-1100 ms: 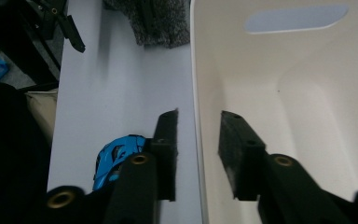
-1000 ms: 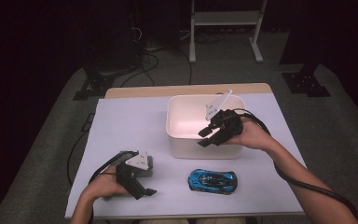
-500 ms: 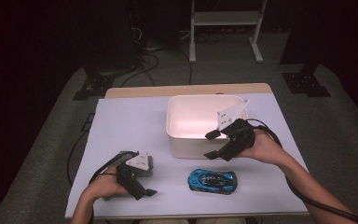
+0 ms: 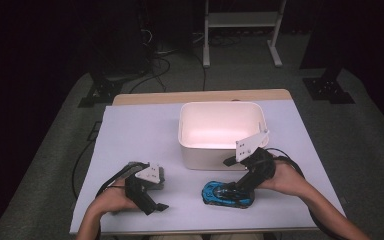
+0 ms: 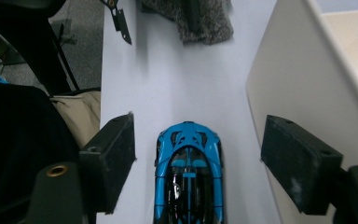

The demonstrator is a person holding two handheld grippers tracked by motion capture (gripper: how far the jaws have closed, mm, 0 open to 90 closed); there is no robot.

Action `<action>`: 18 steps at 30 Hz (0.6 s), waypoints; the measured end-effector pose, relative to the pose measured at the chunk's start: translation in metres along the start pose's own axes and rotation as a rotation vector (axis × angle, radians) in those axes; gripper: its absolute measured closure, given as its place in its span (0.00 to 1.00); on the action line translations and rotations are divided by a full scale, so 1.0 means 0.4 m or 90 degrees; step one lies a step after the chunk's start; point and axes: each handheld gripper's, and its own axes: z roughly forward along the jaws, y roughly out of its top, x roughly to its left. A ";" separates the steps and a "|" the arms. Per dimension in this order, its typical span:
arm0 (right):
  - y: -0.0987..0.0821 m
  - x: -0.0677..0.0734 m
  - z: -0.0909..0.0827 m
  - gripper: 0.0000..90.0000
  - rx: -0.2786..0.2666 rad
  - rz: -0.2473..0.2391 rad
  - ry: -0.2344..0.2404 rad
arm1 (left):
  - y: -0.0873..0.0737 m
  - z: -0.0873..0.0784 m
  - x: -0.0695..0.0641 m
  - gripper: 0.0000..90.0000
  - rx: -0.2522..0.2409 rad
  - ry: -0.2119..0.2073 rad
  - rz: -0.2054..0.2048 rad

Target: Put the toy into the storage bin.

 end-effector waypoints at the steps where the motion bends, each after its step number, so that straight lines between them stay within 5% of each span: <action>1: -0.005 0.003 0.005 0.27 -0.001 -0.001 0.001 | 0.000 0.000 0.000 0.10 0.000 0.000 0.000; 18: -0.125 0.026 0.106 0.20 0.021 0.037 -0.012 | 0.001 0.003 -0.006 0.10 0.001 -0.001 0.000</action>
